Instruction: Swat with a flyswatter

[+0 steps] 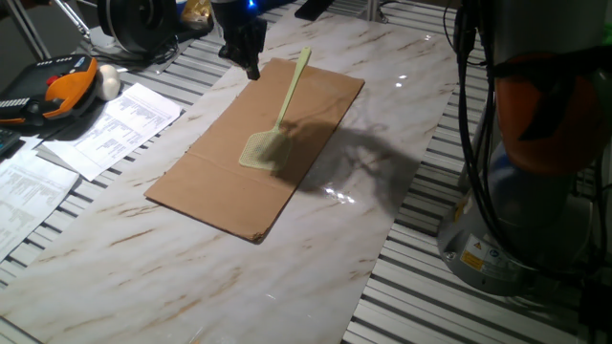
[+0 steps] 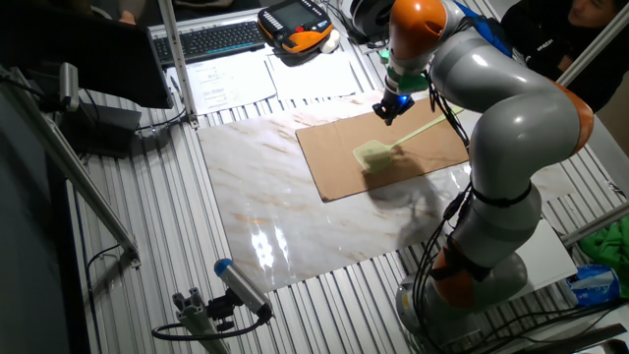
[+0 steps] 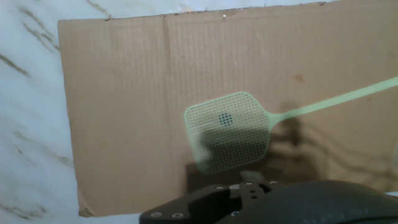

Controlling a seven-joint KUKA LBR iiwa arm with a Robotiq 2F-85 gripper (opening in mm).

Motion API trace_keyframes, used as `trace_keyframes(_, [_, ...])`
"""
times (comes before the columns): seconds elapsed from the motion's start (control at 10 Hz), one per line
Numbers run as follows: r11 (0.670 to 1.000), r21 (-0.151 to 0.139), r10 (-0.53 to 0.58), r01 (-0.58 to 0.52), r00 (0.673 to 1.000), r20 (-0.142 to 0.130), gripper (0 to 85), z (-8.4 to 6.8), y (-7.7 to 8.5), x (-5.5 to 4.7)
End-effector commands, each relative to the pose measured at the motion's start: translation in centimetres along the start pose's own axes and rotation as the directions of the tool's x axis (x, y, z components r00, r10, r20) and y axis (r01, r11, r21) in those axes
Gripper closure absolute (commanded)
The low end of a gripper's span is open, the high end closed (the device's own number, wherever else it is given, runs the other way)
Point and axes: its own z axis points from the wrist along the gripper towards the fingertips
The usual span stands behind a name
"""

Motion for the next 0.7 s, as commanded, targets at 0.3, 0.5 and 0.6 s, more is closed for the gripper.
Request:
trace_keyframes(0.3, [1.000,0.015,-0.014,0.014,1.000,0.026,85.0,1.2,-2.8,-0.5])
trace_keyframes(0.5, [1.000,-0.003,-0.020,0.020,1.000,0.018,85.0,1.6,-4.2,-0.7])
trace_keyframes(0.6, [1.000,-0.003,-0.009,0.009,1.000,0.018,85.0,1.9,-4.5,-0.7])
